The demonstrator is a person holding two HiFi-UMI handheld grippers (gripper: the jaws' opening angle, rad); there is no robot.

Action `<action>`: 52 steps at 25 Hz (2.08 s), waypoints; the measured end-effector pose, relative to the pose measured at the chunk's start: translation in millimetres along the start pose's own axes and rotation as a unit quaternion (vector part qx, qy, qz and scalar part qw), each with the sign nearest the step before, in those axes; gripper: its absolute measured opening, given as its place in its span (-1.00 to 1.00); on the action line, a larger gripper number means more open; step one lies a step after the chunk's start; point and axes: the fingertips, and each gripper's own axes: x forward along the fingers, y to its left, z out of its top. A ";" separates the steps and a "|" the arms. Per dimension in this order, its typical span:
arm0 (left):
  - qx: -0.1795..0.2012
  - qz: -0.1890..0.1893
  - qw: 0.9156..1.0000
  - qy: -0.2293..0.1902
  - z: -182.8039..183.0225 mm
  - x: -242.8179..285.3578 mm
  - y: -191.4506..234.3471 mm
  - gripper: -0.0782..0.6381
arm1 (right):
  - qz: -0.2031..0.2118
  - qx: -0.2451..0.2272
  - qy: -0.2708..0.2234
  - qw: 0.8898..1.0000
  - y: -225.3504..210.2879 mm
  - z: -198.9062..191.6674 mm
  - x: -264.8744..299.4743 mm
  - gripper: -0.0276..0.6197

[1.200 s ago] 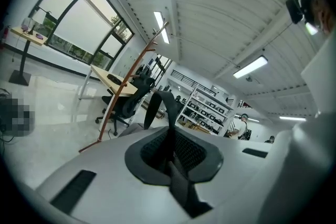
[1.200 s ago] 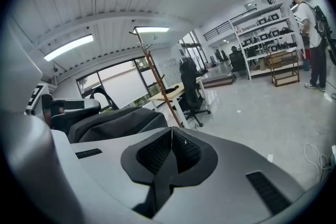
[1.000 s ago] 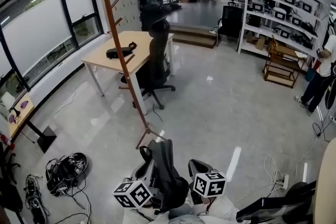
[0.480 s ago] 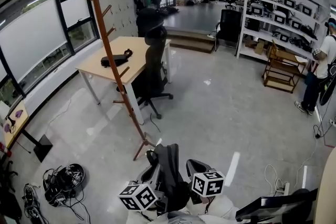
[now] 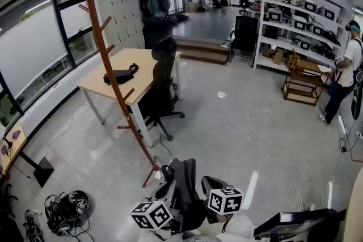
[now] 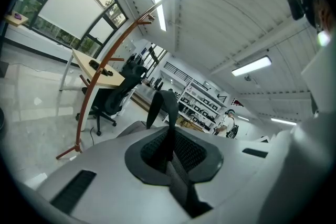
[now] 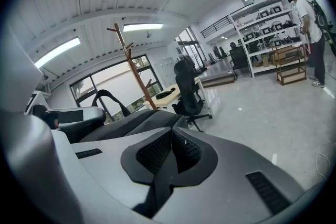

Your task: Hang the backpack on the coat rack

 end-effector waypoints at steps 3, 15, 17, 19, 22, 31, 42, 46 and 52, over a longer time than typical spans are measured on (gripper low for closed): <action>0.008 -0.009 1.000 0.003 1.7 17.2 2.4 -0.74 | 0.006 0.023 0.002 1.000 -3.9 4.1 7.2 -0.88; -0.002 -0.005 1.000 0.001 9.3 55.3 12.1 -0.74 | -0.009 0.031 0.000 0.999 -32.2 18.5 21.6 -0.88; -0.004 -0.003 1.000 0.005 9.3 62.2 13.4 -0.74 | -0.011 0.036 0.002 0.999 -38.8 20.9 26.5 -0.88; -0.005 0.000 1.000 0.008 8.7 69.5 15.0 -0.74 | -0.013 0.038 0.003 0.999 -46.3 25.3 32.2 -0.88; -0.006 0.006 1.000 0.011 8.2 84.6 16.1 -0.74 | -0.010 0.039 0.004 0.999 -58.7 36.2 45.5 -0.88; 0.001 0.027 1.000 0.006 16.9 142.2 15.6 -0.74 | 0.025 0.025 0.012 0.999 -86.1 82.9 97.5 -0.88; -0.005 0.054 0.998 -0.017 44.3 212.0 15.1 -0.74 | 0.045 0.011 0.023 0.999 -130.6 136.5 141.2 -0.88; -0.008 0.067 0.997 -0.025 52.1 240.2 17.2 -0.74 | 0.051 0.004 0.028 0.998 -152.5 155.1 156.1 -0.88; -0.014 0.090 0.995 -0.044 62.4 271.7 19.7 -0.74 | 0.057 -0.013 0.039 0.998 -182.8 179.8 175.0 -0.88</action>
